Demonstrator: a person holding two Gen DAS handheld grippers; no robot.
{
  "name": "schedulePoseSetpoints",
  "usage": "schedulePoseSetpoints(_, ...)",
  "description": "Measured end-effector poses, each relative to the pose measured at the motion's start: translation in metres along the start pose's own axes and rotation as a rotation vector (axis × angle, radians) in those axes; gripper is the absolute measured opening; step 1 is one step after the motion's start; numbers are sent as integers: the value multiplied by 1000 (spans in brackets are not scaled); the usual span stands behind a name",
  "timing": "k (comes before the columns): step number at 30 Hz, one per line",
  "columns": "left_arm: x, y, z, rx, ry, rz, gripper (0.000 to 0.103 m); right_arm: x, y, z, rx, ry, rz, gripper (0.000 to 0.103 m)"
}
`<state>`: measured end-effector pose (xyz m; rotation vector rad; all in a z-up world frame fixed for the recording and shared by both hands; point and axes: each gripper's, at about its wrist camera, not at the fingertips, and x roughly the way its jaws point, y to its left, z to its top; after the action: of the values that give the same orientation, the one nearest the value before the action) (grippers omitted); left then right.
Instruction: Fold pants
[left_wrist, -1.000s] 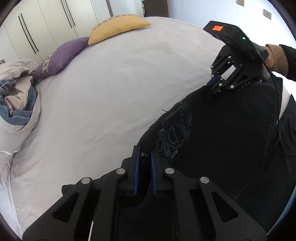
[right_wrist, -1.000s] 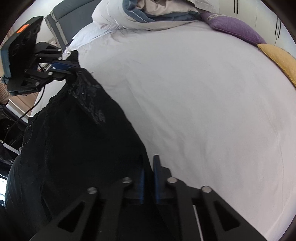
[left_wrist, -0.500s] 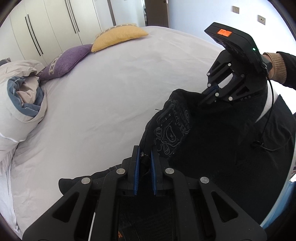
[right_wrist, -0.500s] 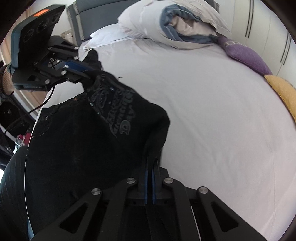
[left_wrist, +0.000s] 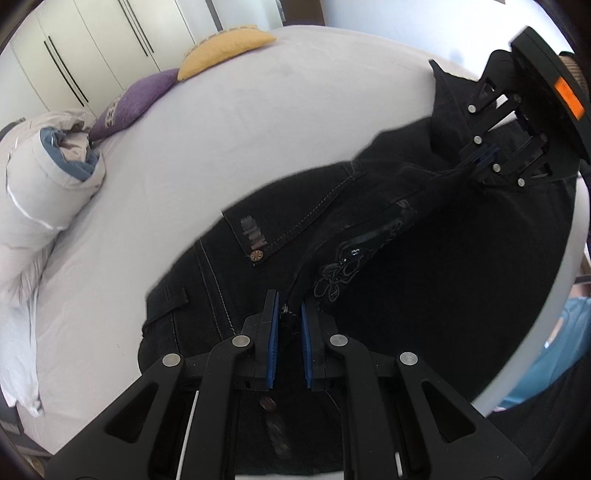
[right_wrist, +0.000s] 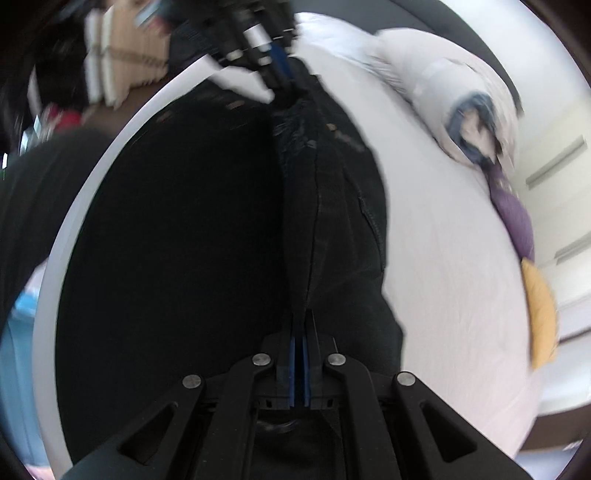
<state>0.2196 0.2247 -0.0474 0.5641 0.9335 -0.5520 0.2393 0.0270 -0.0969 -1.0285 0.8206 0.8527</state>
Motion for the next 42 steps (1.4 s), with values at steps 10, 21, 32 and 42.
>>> schedulePoseSetpoints(10, 12, -53, -62, 98, 65, 44, 10, -4, 101, 3, -282, 70, -92, 3)
schedulePoseSetpoints(21, 4, -86, -104, 215, 70, 81, 10, -10, 165, -3, -513, 105, -205, 3)
schedulePoseSetpoints(32, 19, -111, -125, 405, 83, 138, 10, -10, 181, -12, -559, 133, -256, 4)
schedulePoseSetpoints(42, 25, -112, -134, 486, 89, 237, 9, -14, 198, -3, -566, 151, -287, 4)
